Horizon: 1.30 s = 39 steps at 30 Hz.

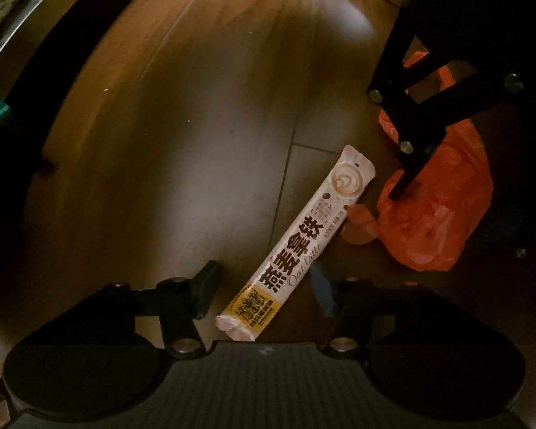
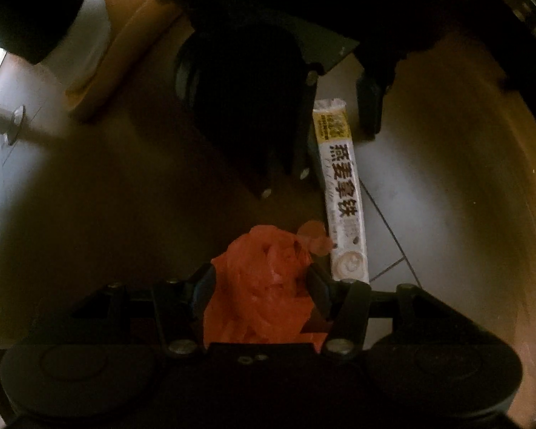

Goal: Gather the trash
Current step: 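Grasp the oat-milk stick packet with left tool while right grasps orange bag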

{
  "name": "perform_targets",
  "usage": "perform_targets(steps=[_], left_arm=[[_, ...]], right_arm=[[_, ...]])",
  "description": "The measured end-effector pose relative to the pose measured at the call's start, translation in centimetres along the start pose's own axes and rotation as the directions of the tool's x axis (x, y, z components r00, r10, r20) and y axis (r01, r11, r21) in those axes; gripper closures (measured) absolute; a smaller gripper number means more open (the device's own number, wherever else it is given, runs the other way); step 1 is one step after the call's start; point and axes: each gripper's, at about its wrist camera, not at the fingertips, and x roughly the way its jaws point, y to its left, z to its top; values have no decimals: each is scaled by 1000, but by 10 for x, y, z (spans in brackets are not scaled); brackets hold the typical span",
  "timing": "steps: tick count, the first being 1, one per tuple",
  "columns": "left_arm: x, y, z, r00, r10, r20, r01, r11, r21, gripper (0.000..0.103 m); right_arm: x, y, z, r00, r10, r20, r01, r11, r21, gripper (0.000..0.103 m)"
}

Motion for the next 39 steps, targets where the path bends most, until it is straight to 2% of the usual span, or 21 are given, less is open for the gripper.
perform_targets(steps=[2, 3, 4, 6, 9, 15, 20, 25, 28, 33, 36, 39], left_arm=[[0, 1, 2, 1000, 4, 13, -4, 1000, -2, 50], [-1, 1, 2, 1000, 8, 18, -8, 1000, 1, 53], [2, 0, 0, 1000, 19, 25, -19, 1000, 5, 60], [2, -1, 1, 999, 29, 32, -29, 1000, 5, 66], [3, -1, 1, 999, 36, 41, -35, 999, -15, 71], [-4, 13, -2, 999, 26, 34, -21, 988, -152, 77], [-24, 33, -15, 999, 40, 30, -30, 958, -285, 79], [-68, 41, -27, 997, 61, 50, -41, 944, -329, 83], [-95, 52, -30, 996, 65, 64, -38, 932, -361, 95], [-139, 44, -37, 993, 91, 75, -55, 919, -391, 97], [-149, 40, -42, 991, 111, 76, -72, 912, -403, 97], [-146, 44, -51, 994, 88, 63, -48, 882, -469, 97]], right_arm=[[-1, -1, -1, 1000, -13, 7, 13, 1000, 4, 50], [-1, -3, -2, 1000, -17, 7, 17, 1000, 10, 52], [0, -4, -3, 1000, -21, 2, 21, 1000, 18, 54], [-2, -6, -5, 999, -37, 10, 36, 999, 27, 56], [-2, -14, -6, 999, -43, 4, 42, 998, 49, 61], [-27, -42, -7, 998, -62, -17, 64, 985, 160, 63], [-67, -63, -8, 993, -116, 8, 111, 969, 220, 64], [-119, -67, -6, 980, -189, 70, 161, 943, 292, 64], [-153, -61, -3, 967, -231, 110, 182, 924, 337, 65], [-205, -46, -7, 942, -290, 169, 192, 879, 437, 65], [-219, -40, -9, 929, -313, 196, 191, 861, 471, 65], [-212, -41, -6, 925, -324, 198, 199, 858, 474, 65]])
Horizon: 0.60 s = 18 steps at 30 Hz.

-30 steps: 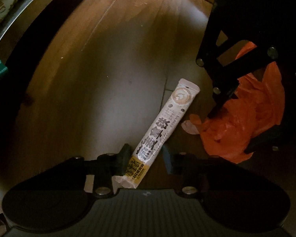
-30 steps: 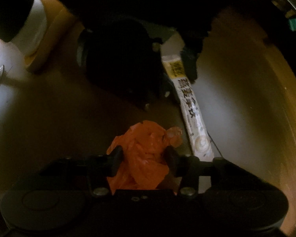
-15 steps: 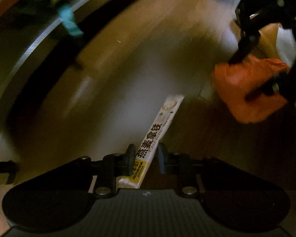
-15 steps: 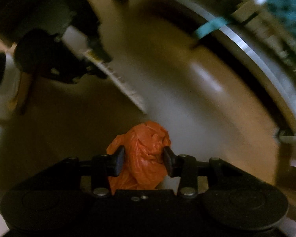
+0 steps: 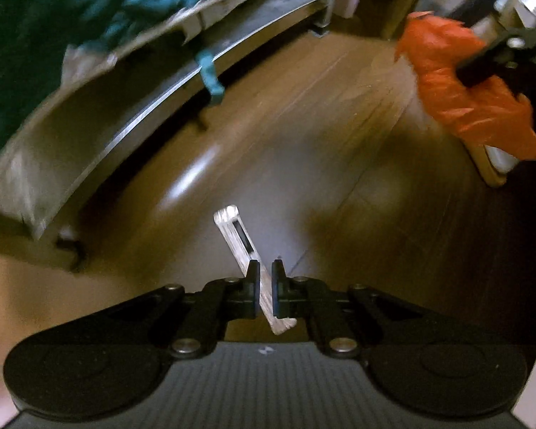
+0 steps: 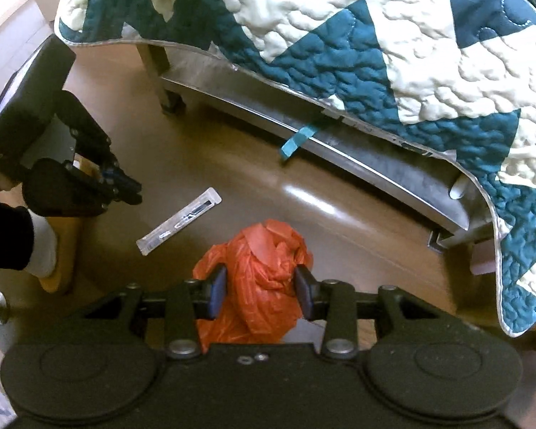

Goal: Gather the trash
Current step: 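Grasp the oat-milk stick packet with left tool while right grasps orange bag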

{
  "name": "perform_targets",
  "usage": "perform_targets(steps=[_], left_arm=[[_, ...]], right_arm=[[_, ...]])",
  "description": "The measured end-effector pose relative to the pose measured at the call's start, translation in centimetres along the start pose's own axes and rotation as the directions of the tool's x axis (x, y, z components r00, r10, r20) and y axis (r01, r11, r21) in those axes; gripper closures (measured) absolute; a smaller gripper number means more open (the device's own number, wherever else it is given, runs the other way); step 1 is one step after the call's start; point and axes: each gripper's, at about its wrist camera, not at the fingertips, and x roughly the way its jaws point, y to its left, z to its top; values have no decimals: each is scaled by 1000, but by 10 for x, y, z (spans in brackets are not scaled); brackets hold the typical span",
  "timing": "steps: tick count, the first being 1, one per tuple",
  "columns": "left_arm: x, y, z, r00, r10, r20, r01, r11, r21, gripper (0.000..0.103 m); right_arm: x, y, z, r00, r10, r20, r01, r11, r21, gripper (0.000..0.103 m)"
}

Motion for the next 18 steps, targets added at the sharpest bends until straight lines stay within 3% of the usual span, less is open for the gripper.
perform_targets(steps=[5, 8, 10, 18], left_arm=[[17, 17, 4, 1000, 0, -31, -4, 991, -132, 92], [40, 26, 9, 999, -2, -40, -7, 979, -204, 70], [55, 28, 11, 999, 2, -34, -10, 968, -251, 40], [119, 30, 21, 991, 86, -101, -118, 916, -384, 38]], right_arm=[[17, 0, 6, 1000, 31, -3, -31, 999, 10, 65], [25, -4, 11, 999, 50, -4, -49, 999, 15, 65], [28, -9, 13, 999, 53, -4, -53, 998, 31, 64], [33, -34, 21, 997, 76, -10, -74, 988, 137, 64]])
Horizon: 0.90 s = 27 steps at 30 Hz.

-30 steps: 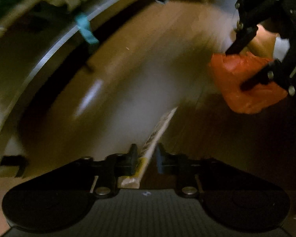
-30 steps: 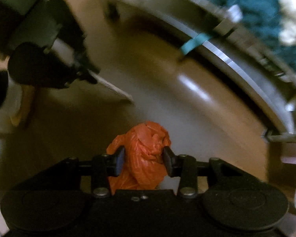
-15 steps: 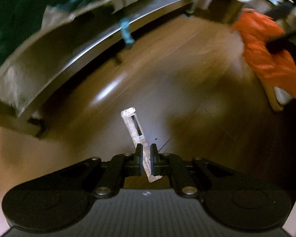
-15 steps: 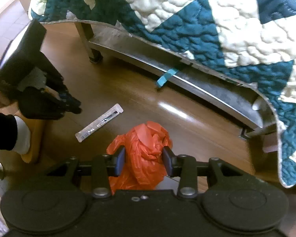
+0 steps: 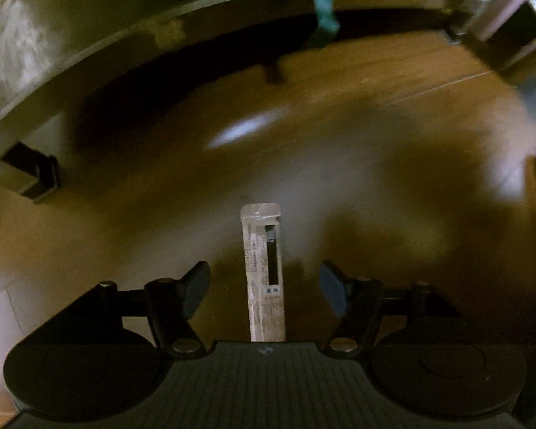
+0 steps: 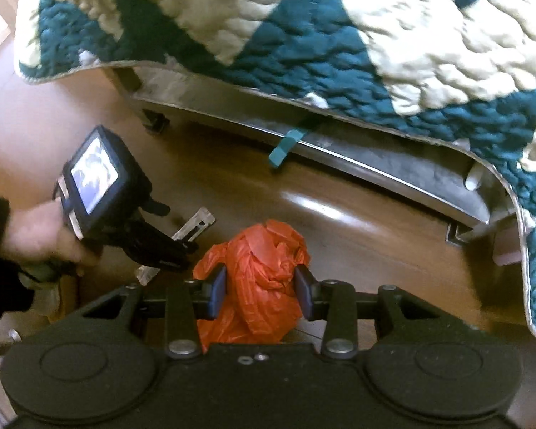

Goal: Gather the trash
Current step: 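Grasp the oat-milk stick packet with left tool while right grasps orange bag, then carry the packet in left tool while right carries orange bag to the bin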

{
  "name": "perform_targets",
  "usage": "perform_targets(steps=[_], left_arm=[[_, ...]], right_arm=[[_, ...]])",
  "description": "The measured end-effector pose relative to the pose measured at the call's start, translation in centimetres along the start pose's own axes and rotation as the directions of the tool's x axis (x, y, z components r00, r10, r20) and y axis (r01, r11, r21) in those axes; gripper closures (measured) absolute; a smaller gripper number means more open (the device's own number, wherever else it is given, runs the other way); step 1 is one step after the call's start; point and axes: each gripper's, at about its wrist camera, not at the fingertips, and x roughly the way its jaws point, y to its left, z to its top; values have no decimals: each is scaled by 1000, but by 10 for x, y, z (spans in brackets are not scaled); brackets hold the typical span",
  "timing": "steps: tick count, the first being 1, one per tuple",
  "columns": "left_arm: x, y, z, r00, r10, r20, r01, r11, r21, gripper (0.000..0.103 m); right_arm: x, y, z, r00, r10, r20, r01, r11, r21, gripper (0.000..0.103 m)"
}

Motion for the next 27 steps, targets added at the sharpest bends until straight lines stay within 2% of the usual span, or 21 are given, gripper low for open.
perform_targets(steps=[2, 4, 7, 11, 13, 16, 24, 27], left_arm=[[10, 0, 2, 1000, 10, -5, -10, 1000, -23, 38], [18, -1, 3, 999, 21, -28, -22, 999, -29, 50], [26, -4, 1, 998, 27, -55, -31, 998, -57, 60], [28, -4, -1, 998, 38, -46, -42, 996, -82, 63], [29, -5, -3, 997, 62, -42, -65, 995, -76, 73], [27, -8, -3, 997, 70, -39, -73, 994, -78, 82], [17, -13, -6, 997, 75, -25, -77, 996, -55, 85], [1, -11, -2, 997, 71, 7, -71, 997, -39, 85]], right_arm=[[2, -4, 1, 1000, -3, -5, 3, 1000, 17, 64], [4, -6, 1, 1000, -14, -10, 14, 1000, 23, 64], [5, -8, 1, 1000, -17, -12, 18, 999, 41, 64], [5, -7, 1, 1000, -25, -12, 25, 999, 43, 64], [6, -7, 1, 1000, -27, -14, 28, 999, 43, 64], [7, -5, 0, 999, -36, -15, 37, 999, 34, 64], [5, -5, 1, 998, -60, -2, 60, 998, 29, 65], [-4, -3, 2, 997, -74, 37, 73, 997, 32, 65]])
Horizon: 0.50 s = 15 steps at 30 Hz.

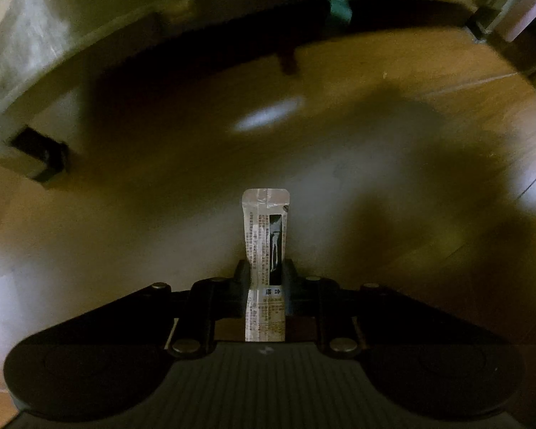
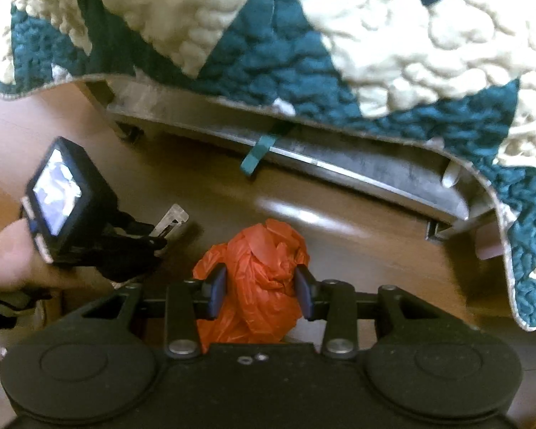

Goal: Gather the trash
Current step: 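Carry the packet in left tool while right carries orange bag to the bin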

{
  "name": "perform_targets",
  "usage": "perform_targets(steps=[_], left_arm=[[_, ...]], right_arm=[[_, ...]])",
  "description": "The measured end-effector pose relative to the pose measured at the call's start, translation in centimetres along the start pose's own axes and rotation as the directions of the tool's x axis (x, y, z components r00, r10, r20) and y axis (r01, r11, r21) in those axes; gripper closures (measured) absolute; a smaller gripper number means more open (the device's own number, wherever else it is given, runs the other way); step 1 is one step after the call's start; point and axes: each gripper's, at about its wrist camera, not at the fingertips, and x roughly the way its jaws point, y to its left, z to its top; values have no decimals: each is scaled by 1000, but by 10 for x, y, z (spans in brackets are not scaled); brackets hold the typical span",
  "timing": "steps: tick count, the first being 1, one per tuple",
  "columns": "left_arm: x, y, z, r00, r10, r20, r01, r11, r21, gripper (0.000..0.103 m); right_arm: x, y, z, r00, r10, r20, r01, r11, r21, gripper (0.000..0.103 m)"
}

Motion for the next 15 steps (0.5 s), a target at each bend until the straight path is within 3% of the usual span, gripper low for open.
perform_targets(steps=[4, 7, 15], left_arm=[[-43, 7, 13, 996, -41, 82, 40, 999, 9, 85], [-94, 4, 21, 982, -78, 173, 72, 996, 43, 85], [-245, -8, 28, 912, -120, 391, 101, 992, 70, 85]], right_arm=[[-25, 6, 4, 995, -34, 97, 34, 999, 4, 65], [-56, 13, 6, 982, -55, 182, 51, 998, 25, 65], [-167, 21, 3, 928, -114, 356, 82, 991, 104, 65]])
